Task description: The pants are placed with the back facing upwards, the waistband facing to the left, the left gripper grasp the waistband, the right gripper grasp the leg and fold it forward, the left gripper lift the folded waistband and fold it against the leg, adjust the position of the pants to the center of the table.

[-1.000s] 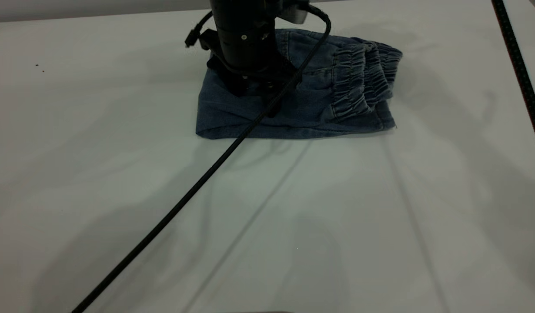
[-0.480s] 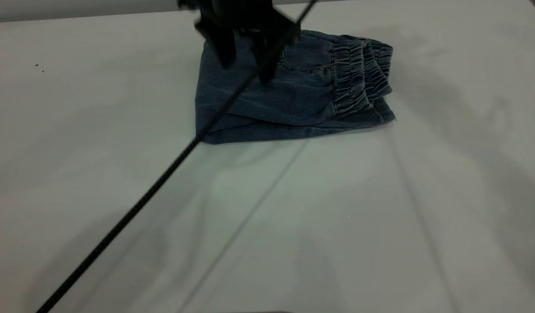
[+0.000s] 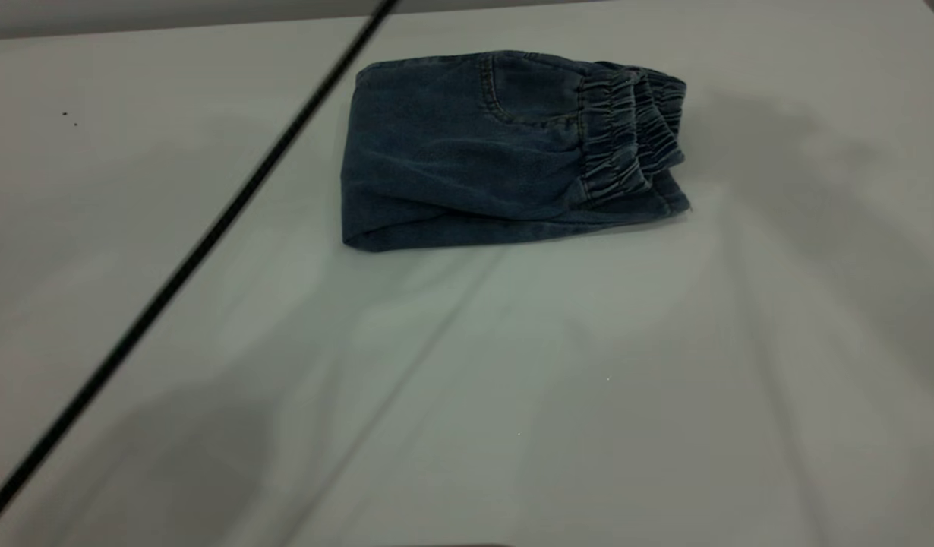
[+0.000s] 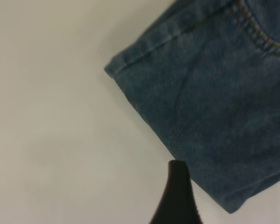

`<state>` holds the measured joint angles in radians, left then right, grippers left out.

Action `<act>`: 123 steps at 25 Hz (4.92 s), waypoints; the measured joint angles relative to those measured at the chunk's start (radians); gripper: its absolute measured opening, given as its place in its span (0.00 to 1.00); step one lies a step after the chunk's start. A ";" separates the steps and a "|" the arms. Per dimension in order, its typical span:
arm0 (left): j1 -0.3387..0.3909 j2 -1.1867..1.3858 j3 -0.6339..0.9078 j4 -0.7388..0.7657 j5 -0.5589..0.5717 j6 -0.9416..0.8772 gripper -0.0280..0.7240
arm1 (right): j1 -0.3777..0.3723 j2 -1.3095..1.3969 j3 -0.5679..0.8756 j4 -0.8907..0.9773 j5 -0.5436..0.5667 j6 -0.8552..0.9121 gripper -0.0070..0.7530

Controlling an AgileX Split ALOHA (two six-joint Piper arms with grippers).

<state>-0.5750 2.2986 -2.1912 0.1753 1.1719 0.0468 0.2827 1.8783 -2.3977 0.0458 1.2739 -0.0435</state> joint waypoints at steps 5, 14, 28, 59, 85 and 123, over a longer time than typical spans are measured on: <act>0.000 -0.136 0.000 -0.038 0.000 0.008 0.74 | 0.000 -0.213 0.218 0.028 0.001 0.019 0.63; 0.000 -0.619 0.226 -0.040 0.000 0.006 0.74 | 0.000 -0.695 0.661 0.078 0.002 0.030 0.63; 0.000 -1.444 0.937 -0.041 0.000 0.001 0.74 | 0.000 -1.335 1.286 0.078 0.003 0.030 0.63; 0.000 -1.857 1.516 -0.175 0.000 0.070 0.74 | 0.000 -1.831 1.917 0.130 -0.120 -0.102 0.63; 0.000 -1.857 1.698 -0.251 -0.060 0.069 0.74 | 0.000 -1.831 1.921 0.131 -0.126 -0.104 0.63; 0.567 -2.317 1.698 -0.255 -0.040 0.075 0.74 | -0.301 -1.889 1.922 0.132 -0.126 -0.103 0.63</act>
<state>-0.0080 -0.0182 -0.4935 -0.0795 1.1314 0.1218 -0.0182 -0.0110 -0.4755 0.1776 1.1479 -0.1462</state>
